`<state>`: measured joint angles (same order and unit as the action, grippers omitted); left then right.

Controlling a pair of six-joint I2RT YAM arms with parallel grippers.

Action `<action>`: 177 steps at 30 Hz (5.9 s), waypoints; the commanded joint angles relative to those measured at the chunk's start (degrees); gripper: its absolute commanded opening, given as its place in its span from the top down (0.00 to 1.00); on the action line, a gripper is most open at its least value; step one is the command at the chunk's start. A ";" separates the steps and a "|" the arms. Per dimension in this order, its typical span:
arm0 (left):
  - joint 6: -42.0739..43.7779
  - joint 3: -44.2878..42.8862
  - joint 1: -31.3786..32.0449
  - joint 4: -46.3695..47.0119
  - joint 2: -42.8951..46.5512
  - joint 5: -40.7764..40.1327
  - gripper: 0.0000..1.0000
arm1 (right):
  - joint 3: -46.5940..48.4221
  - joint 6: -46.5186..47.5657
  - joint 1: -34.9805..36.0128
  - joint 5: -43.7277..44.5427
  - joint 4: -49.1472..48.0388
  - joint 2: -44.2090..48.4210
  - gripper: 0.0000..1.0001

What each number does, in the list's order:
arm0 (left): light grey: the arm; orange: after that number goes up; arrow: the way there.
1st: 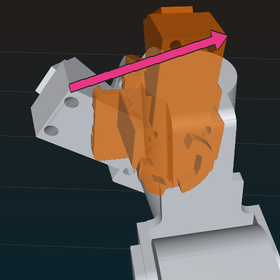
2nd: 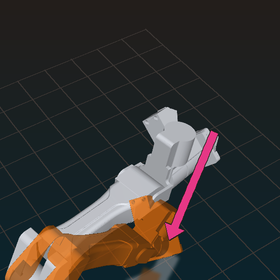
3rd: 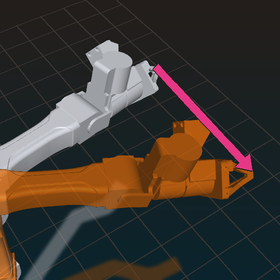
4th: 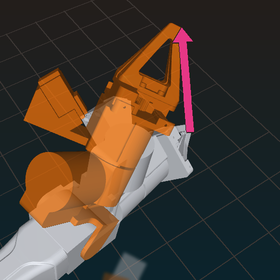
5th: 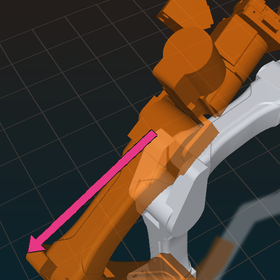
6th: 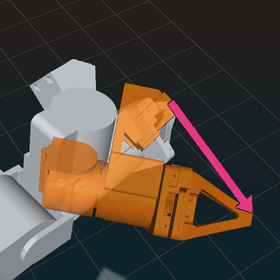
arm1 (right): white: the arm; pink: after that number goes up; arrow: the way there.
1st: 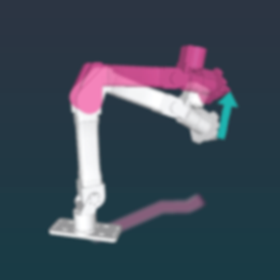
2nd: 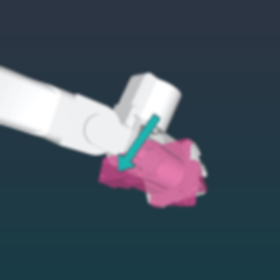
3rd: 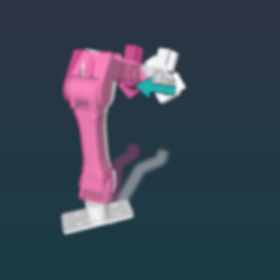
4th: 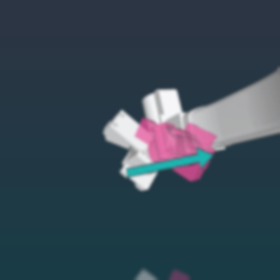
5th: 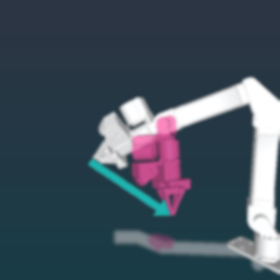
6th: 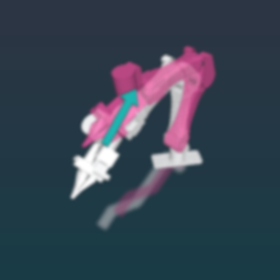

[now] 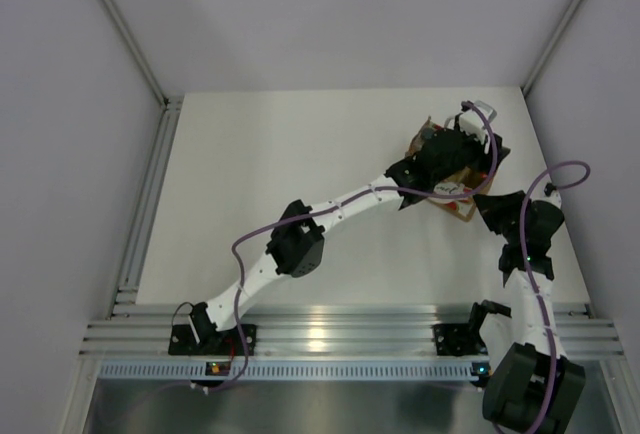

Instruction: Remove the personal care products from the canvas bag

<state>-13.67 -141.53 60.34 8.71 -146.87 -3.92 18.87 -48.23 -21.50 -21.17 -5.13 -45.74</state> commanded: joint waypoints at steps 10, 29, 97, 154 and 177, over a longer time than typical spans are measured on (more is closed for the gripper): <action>-2.59 -2.52 0.48 2.45 -3.34 2.43 0.35 | 0.37 2.70 -1.62 2.54 7.15 -0.67 0.99; 0.40 -3.66 0.92 1.48 -7.29 0.14 0.63 | 0.29 2.09 -1.62 1.57 7.15 0.12 0.99; 6.37 -5.24 6.29 9.04 7.21 -2.93 1.00 | 1.52 1.47 -1.71 6.67 5.65 -5.24 0.00; 6.64 -6.82 5.85 14.05 13.53 -4.78 1.00 | -0.24 1.47 -2.06 8.16 5.65 -4.62 0.00; 9.80 -6.65 4.00 10.19 20.56 -5.22 1.00 | 0.02 2.00 -2.32 8.60 4.17 -6.38 0.01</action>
<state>-5.30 -143.81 64.66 8.14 -134.65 -9.89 18.55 -48.40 -22.20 -16.19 -2.17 -51.07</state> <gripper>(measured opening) 0.406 0.994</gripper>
